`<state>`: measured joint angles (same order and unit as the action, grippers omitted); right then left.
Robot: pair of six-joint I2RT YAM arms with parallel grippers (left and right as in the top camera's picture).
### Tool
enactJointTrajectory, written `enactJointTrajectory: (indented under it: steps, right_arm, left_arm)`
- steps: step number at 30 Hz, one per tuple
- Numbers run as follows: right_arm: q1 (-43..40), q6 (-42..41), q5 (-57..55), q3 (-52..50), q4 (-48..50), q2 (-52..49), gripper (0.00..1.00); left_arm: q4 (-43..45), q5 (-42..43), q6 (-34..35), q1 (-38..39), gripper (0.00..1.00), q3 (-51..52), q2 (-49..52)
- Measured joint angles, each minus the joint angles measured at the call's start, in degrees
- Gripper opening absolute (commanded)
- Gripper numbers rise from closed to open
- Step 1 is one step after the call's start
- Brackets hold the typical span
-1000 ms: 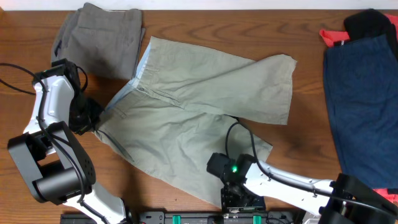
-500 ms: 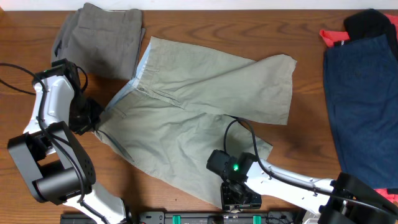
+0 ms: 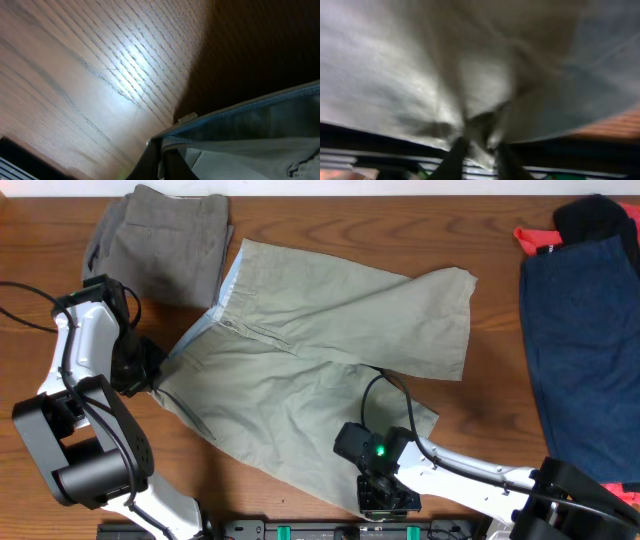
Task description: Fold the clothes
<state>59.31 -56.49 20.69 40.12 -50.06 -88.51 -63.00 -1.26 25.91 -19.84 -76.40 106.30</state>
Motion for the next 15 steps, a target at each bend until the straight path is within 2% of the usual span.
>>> enactJointTrajectory:
  steps: [9,15]
  right_arm:
    - [-0.7,-1.7,-0.3,0.0,-0.5,0.0,0.01]
    - [-7.1,-2.0,0.0,0.0,-3.4,0.2,0.01]
  left_arm:
    - [-1.5,2.4,-0.1,0.0,0.06,0.0,0.0]
    - [-4.4,3.7,-0.2,0.5,0.06,0.0,-3.5]
